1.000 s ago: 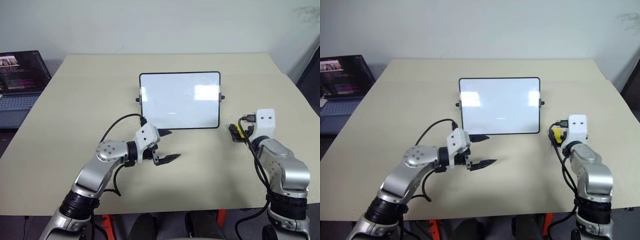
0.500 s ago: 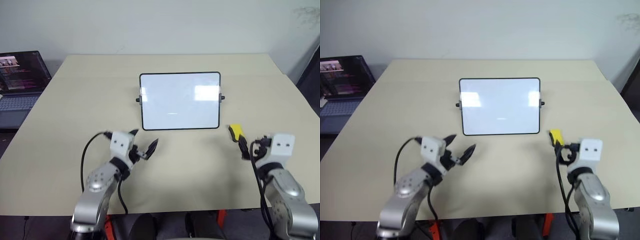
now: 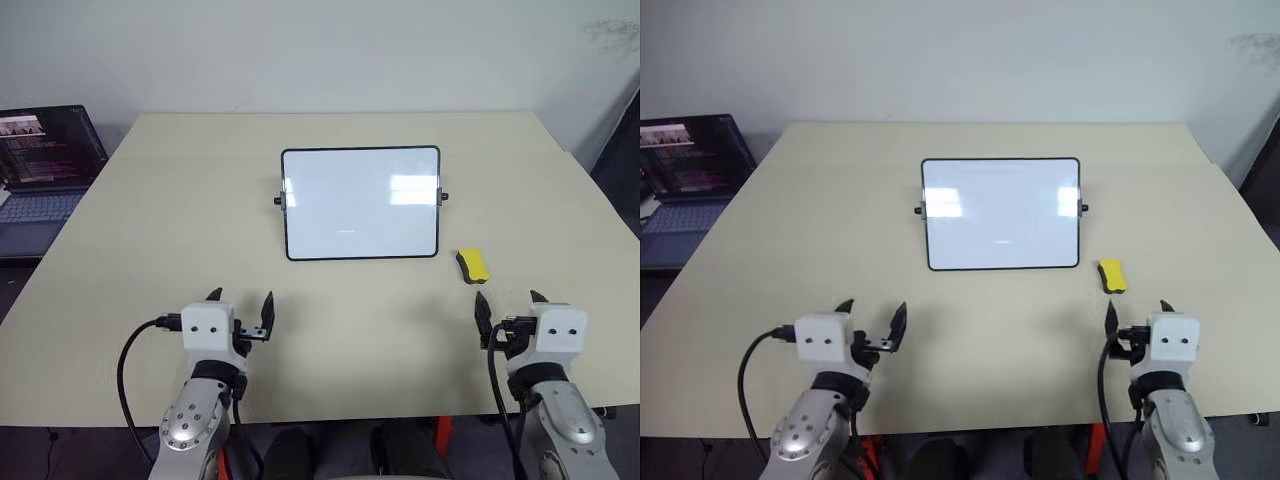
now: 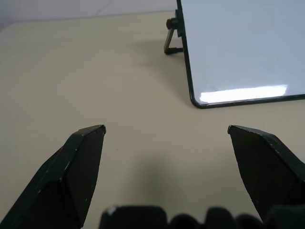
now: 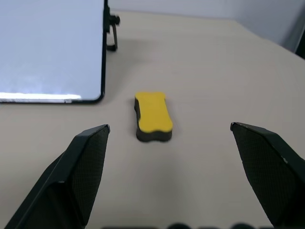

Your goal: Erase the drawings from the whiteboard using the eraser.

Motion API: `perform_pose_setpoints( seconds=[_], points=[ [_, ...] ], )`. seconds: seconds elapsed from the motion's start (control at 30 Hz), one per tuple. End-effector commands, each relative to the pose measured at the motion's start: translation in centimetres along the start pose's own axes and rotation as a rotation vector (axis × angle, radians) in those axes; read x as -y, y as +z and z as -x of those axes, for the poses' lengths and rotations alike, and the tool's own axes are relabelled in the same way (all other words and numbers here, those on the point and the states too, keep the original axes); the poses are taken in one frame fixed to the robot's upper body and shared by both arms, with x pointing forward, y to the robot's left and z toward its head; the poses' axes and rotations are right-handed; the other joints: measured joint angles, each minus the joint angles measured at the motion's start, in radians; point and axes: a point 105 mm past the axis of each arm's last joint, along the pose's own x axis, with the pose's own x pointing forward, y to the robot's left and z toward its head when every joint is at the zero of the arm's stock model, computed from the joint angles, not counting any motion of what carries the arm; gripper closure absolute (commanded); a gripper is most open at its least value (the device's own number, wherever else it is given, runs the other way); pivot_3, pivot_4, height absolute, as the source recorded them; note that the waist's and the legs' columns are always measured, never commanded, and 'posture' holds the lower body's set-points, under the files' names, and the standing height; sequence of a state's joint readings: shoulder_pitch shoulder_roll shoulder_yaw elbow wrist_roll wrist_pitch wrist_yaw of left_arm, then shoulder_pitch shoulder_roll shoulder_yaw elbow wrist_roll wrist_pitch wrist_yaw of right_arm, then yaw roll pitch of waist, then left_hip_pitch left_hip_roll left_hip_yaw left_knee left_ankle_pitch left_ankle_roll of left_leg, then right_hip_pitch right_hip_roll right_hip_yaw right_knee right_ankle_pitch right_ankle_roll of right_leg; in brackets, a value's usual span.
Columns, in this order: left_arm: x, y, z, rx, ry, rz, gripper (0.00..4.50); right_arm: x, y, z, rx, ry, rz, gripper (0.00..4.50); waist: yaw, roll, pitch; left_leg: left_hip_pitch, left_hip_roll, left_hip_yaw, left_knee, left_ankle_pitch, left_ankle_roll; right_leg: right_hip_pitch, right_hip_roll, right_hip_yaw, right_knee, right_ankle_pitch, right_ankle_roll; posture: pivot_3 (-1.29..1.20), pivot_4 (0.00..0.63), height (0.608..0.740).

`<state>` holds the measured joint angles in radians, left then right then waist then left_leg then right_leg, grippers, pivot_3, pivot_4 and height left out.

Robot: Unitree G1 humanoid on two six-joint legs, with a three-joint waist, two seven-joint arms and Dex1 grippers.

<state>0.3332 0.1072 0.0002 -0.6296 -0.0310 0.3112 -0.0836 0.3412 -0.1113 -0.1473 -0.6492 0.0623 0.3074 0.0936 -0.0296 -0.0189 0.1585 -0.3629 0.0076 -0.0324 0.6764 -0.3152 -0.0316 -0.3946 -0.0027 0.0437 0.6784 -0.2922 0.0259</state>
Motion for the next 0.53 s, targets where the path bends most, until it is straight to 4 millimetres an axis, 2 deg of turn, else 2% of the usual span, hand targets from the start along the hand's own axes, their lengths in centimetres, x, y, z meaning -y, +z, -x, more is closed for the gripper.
perform_pose_setpoints(
  seconds=[0.03,0.27,0.53],
  points=[
    [0.7,1.9,-0.3,0.096,-0.018,0.014,0.0,0.5,0.9,-0.1,0.075,-0.004,0.008,0.03,0.0,-0.001,0.0,0.0,0.0,0.0,0.0,0.0,0.0,0.0,0.0,0.0,0.0,0.0,0.0,0.0,0.15,0.74],
    [2.0,2.0,-1.2,0.107,-0.081,0.027,0.0,1.0,-0.2,0.8,0.065,0.034,0.011,0.03,0.0,0.0,0.0,0.0,0.0,-0.001,0.0,0.0,0.0,0.0,0.0,-0.001,0.0,0.002,-0.004,0.0,0.15,0.74],
    [3.6,1.9,-0.8,0.092,-0.121,0.058,0.0,2.2,0.5,2.2,0.076,0.042,0.08,0.03,0.001,0.0,0.0,0.0,0.0,0.0,0.0,0.0,0.0,0.0,0.0,0.0,0.0,0.0,0.0,0.0,0.15,0.74]
  ],
)
